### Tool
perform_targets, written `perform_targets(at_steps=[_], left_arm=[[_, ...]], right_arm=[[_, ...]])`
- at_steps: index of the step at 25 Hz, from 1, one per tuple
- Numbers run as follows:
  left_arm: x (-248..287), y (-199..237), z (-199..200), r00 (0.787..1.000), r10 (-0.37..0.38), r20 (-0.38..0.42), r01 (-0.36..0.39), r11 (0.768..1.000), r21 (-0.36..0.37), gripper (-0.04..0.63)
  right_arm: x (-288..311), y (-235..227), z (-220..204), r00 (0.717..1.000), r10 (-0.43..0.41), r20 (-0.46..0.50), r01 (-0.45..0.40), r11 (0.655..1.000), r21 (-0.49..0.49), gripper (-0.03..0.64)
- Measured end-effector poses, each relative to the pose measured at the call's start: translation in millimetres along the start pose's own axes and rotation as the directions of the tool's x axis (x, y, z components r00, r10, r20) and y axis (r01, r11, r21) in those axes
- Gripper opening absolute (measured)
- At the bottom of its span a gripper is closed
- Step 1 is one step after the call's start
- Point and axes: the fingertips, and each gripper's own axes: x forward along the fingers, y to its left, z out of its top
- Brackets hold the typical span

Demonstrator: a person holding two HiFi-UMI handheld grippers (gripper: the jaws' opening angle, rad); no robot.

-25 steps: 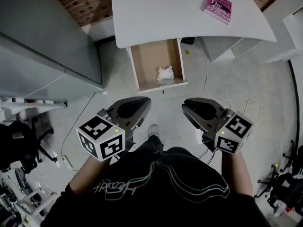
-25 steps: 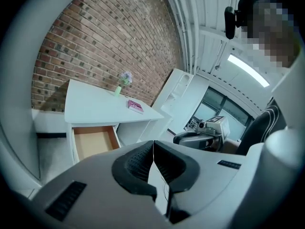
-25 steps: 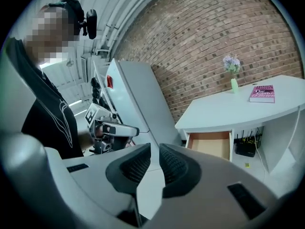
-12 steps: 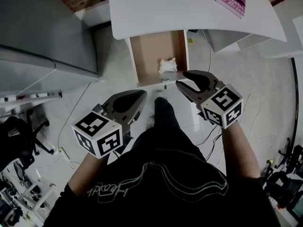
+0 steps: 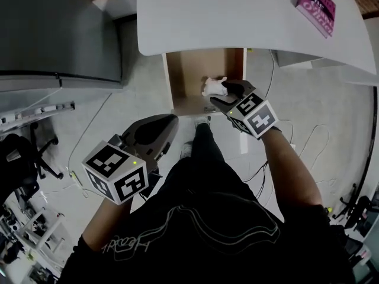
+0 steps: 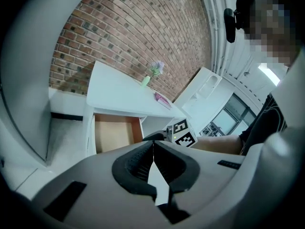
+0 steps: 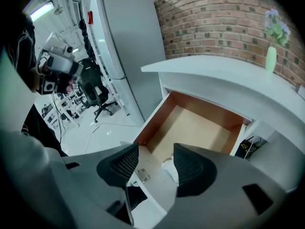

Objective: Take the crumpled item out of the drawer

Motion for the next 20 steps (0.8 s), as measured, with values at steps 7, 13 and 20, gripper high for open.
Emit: perform_targets(at_steps=[7, 13, 20], left_arm=[[23, 42, 9, 0.999, 0.046, -0.005, -0.046, 0.996, -0.081, 0.023], [37, 65, 5, 0.998, 0.064, -0.004, -0.064, 0.988, -0.137, 0.023], [45, 85, -11, 0.996, 0.086, -0.014, -0.087, 0.980, -0.179, 0.023]], right_arm=[[72, -30, -25, 0.987, 0.028, -0.159, -0.032, 0.999, -0.018, 0.224], [120, -50, -58, 0.960, 0.008, -0.280, -0.029, 0.997, -0.068, 0.229], [148, -68, -73, 0.918, -0.021, -0.397, -0.049, 0.985, -0.165, 0.229]])
